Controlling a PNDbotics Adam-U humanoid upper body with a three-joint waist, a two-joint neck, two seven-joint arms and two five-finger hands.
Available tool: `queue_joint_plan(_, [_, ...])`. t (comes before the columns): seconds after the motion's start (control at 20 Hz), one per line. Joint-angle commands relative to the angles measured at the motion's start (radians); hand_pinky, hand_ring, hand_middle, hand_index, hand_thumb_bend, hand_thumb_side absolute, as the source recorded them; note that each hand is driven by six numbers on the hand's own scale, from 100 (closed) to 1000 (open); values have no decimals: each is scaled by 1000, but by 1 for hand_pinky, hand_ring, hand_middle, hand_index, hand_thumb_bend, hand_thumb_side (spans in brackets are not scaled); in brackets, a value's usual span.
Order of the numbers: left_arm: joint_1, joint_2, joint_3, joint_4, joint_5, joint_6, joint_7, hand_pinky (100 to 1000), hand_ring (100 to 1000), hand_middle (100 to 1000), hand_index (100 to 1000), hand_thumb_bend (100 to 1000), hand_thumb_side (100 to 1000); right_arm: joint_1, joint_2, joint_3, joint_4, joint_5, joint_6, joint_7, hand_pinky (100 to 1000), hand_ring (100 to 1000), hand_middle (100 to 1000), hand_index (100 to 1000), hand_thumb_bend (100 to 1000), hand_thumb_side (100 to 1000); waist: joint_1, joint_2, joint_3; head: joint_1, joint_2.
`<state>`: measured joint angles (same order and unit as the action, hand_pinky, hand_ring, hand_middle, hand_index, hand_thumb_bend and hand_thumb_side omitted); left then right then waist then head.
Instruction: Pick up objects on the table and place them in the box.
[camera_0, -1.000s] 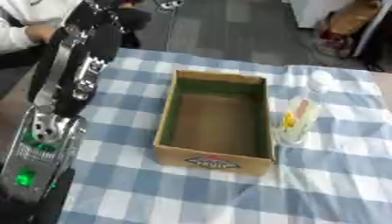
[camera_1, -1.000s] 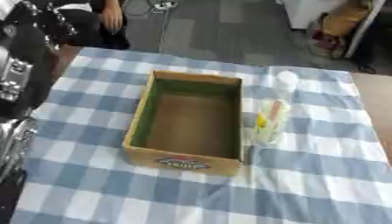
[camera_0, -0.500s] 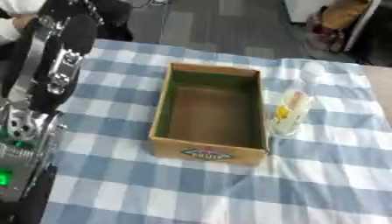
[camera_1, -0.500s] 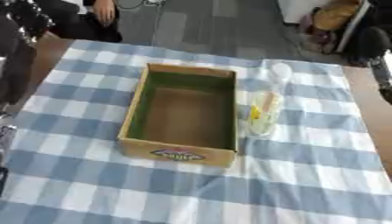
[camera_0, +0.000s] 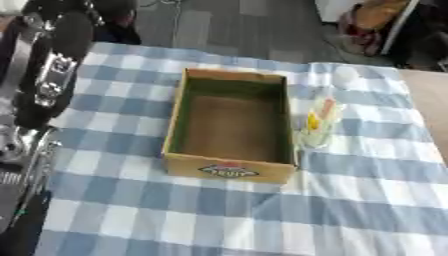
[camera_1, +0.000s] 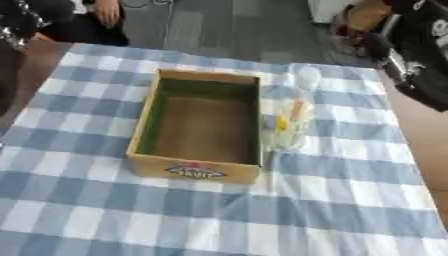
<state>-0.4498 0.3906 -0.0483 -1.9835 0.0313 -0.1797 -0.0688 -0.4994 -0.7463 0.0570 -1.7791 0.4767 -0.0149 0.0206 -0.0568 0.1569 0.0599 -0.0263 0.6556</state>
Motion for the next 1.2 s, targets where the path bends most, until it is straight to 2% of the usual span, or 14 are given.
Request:
queue_joint_plan(0.05, [-4,14,1,-17,4,0,-3,782,715,809,909,370,791,-31,-39,8,36,-9,-6,37,949,817,814,955,639,1000,1,-19,1,-12,8])
queue_joint_plan(0.25, [-4,13,0,-17,6,0,-5,783,716,810,909,370,790,-51,-42,23,90,-19,-19,109,947,815,811,971,679,1000,0,-21,3,-12,11])
queue_joint_plan(0.7, [-6,13,-3,-17,9,-1,-8,783,717,810,908,371,790,-112,-61,56,196,-77,-35,204,944,815,806,971,710,1000,-3,-25,10,-9,15])
queue_joint_plan(1.2, [-15,7,-8,-17,13,-2,-14,784,718,811,908,372,788,-166,-53,94,284,-113,-57,259,927,799,791,964,733,1000,-8,-23,25,-7,15])
